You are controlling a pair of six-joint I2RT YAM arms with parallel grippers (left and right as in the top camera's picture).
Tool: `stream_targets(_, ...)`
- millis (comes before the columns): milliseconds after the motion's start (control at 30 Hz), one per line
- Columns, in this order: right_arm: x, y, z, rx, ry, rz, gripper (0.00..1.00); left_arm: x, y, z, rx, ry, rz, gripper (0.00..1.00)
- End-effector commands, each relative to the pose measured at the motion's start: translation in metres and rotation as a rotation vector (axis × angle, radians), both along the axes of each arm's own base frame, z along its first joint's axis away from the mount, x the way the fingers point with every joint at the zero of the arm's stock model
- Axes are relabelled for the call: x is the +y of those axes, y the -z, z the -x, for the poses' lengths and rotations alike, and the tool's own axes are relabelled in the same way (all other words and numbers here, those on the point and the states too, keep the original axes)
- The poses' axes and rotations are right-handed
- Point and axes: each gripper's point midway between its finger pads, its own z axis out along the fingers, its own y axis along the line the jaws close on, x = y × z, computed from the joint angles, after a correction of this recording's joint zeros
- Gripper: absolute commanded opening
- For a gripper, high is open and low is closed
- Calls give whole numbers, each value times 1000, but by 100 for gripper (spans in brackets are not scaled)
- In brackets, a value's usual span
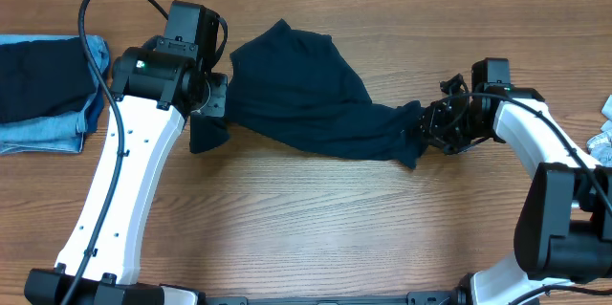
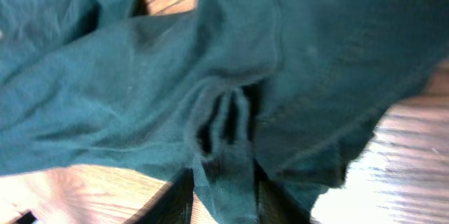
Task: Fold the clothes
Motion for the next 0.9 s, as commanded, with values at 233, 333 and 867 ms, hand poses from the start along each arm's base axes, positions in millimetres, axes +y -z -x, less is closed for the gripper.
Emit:
stream_targets(233,-4,-18,2,-2,20,31,4,0,-10,-2,-21,13,6,4)
stream_targets(333,-17,-41,2,-33,36,116,4,0,-10,-2,-20,13,5,4)
stream_targets(867,-106,-94,58,107,219,479,4,1,-10,-1,-15,31,-12,4)
